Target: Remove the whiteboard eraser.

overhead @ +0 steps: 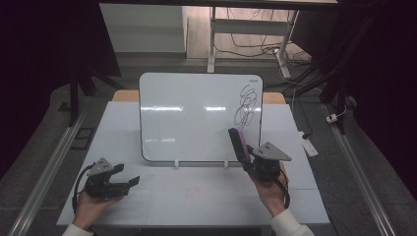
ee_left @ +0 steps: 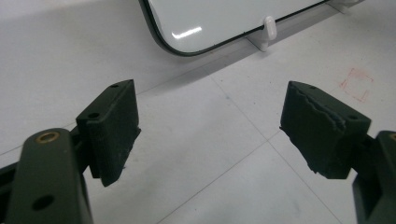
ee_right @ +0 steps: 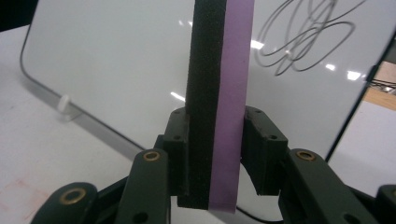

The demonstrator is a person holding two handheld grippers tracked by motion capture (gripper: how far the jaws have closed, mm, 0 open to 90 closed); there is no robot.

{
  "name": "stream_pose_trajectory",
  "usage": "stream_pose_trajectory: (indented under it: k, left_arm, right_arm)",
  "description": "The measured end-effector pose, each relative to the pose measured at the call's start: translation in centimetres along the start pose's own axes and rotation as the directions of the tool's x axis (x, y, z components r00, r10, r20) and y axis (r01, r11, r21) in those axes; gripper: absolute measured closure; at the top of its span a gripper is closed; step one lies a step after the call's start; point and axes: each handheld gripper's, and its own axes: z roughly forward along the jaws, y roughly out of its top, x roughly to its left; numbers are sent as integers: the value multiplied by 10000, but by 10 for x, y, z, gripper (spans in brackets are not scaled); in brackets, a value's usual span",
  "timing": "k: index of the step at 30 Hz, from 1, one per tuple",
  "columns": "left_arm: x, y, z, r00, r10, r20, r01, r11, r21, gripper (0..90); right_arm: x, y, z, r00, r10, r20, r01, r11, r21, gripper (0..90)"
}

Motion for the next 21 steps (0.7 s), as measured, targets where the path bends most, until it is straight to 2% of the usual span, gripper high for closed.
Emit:
stream_pose_trajectory:
  k: [5, 12, 17, 21]
  left_arm:
    - [-3, 3, 0, 9998, -79, 155, 79, 10000, 28, 200]
    - [-11, 15, 0, 9967, -185, 785, 173, 9997, 162, 196]
    - [-17, 27, 3, 9926, -225, 1189, 206, 9997, 165, 179]
    - [-23, 37, 7, 9862, -326, 1623, 294, 9993, 219, 177]
  right_arm:
    - [6, -6, 1, 9990, -290, -337, 294, 9995, 121, 643]
    - [14, -9, 4, 9947, -472, -913, 491, 9986, 184, 644]
    - [19, -10, 7, 9906, -504, -1273, 536, 9983, 221, 645]
    - [25, -10, 9, 9850, -651, -1599, 687, 9975, 171, 645]
